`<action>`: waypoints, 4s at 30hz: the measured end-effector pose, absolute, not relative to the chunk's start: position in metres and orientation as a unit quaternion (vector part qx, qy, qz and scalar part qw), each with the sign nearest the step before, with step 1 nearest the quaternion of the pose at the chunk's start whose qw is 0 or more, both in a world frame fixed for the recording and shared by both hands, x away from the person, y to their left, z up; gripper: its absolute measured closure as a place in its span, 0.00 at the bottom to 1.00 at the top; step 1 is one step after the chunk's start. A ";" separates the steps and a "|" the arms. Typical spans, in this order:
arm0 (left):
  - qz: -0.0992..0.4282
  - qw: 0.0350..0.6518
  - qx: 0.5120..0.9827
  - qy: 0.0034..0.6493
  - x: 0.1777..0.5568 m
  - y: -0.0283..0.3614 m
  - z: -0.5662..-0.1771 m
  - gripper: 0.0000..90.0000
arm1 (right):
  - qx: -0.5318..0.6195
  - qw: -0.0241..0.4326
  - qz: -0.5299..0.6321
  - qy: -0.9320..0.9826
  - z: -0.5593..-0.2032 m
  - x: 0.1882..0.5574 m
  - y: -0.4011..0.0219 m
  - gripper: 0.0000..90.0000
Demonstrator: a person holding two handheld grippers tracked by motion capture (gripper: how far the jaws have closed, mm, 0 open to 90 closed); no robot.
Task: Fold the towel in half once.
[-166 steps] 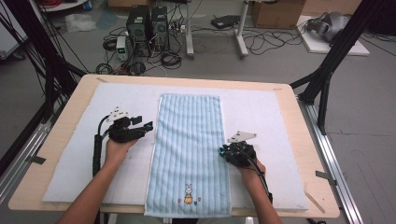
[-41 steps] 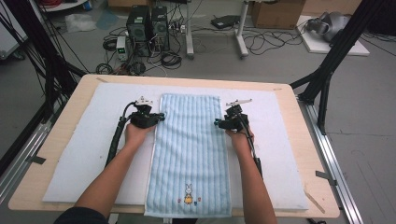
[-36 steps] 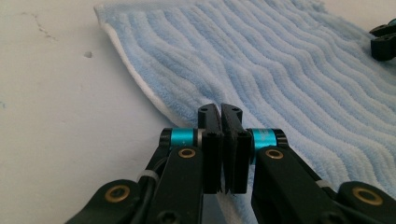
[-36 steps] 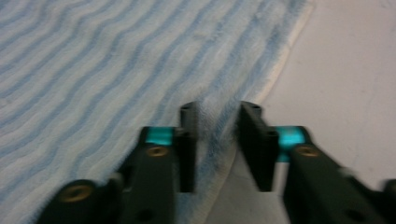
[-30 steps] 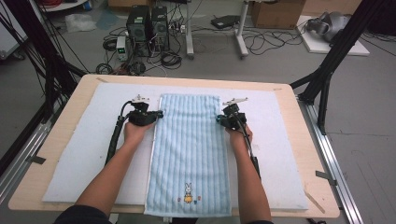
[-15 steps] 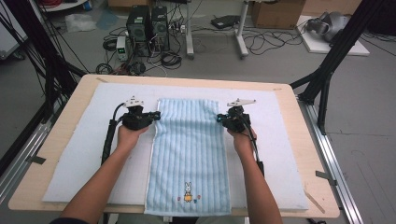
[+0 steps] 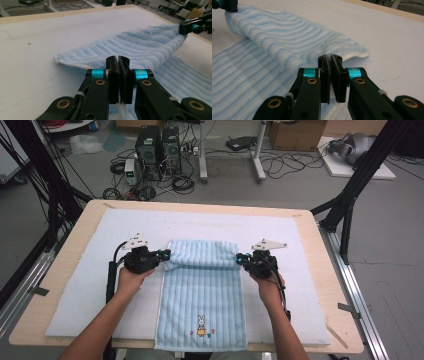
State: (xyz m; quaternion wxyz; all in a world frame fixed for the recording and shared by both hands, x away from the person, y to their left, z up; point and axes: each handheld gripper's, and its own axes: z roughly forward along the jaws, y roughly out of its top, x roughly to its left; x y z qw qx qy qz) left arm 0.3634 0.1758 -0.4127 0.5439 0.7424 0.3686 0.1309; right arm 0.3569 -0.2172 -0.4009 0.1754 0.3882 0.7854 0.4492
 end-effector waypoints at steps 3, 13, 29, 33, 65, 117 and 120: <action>0.128 0.542 0.748 0.361 0.354 0.176 -0.413 0.96 | 0.383 0.171 0.446 0.791 -0.401 0.348 -0.218 0.96; 0.108 0.521 0.771 0.350 0.318 0.178 -0.433 0.96 | 0.378 0.150 0.428 0.807 -0.422 0.319 -0.219 0.96; 0.148 0.507 0.734 0.427 0.348 0.187 -0.435 0.51 | 0.416 0.166 0.447 0.775 -0.423 0.315 -0.229 0.58; 0.146 0.498 0.737 0.433 0.364 0.182 -0.433 0.50 | 0.433 0.165 0.446 0.765 -0.421 0.324 -0.232 0.49; 0.134 0.485 0.749 0.431 0.391 0.163 -0.437 0.97 | 0.433 0.176 0.362 0.807 -0.426 0.407 -0.193 0.94; 0.076 0.504 0.759 0.405 0.308 0.197 -0.437 0.66 | 0.412 0.101 0.414 0.805 -0.429 0.303 -0.228 0.77; 0.076 0.510 0.746 0.420 0.324 0.201 -0.434 0.66 | 0.426 0.128 0.426 0.788 -0.426 0.309 -0.233 0.80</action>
